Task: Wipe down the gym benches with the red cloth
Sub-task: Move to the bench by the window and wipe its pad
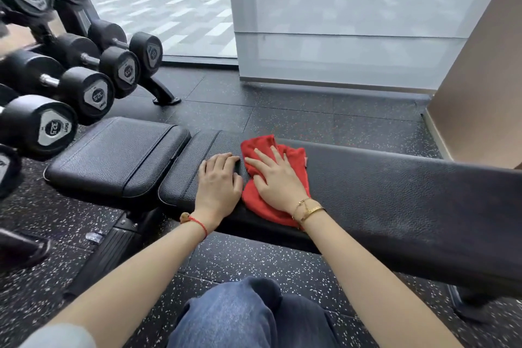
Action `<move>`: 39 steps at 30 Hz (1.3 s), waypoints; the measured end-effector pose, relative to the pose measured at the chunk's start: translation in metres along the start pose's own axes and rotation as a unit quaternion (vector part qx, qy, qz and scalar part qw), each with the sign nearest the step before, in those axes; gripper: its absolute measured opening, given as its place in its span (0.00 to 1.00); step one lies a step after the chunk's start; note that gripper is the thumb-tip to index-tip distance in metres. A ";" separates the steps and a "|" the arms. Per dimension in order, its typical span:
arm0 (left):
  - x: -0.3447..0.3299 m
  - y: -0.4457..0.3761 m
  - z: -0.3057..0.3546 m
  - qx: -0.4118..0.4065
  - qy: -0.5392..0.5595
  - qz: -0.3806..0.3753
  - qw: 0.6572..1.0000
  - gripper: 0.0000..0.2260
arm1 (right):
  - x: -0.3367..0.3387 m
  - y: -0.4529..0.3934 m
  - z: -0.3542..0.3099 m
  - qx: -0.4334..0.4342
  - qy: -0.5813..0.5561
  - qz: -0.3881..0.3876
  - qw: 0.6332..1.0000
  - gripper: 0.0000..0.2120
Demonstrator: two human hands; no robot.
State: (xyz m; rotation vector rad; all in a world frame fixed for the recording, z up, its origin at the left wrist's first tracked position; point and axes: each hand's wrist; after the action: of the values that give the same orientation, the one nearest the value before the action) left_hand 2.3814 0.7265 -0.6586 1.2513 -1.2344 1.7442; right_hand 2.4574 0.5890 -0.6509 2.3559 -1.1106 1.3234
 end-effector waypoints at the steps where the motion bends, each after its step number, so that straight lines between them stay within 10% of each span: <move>1: 0.000 0.000 -0.001 -0.001 0.002 0.000 1.000 0.25 | 0.002 0.008 0.002 0.005 -0.002 0.000 1.000 0.23; 16: -0.004 0.000 -0.001 0.002 0.007 0.009 1.000 0.21 | 0.048 0.013 0.044 -0.176 0.065 0.072 0.980 0.23; 27: -0.005 0.002 -0.006 -0.013 0.022 0.014 1.000 0.21 | 0.040 0.073 0.033 -0.066 0.023 0.037 0.997 0.22; 39: -0.006 0.001 -0.002 -0.005 0.004 0.001 1.000 0.21 | 0.092 0.083 0.095 -0.246 0.067 0.148 0.956 0.22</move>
State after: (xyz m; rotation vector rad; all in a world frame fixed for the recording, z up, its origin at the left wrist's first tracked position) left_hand 2.3819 0.7284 -0.6643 1.2373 -1.2378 1.7405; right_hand 2.4876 0.4357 -0.6442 1.7689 -1.5783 1.1025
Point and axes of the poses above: each hand's wrist, its own y-axis away from the middle knuckle, its own x-axis out of the back of the hand, z = x × y, and after that the axes turned 9 degrees about -y, right-handed
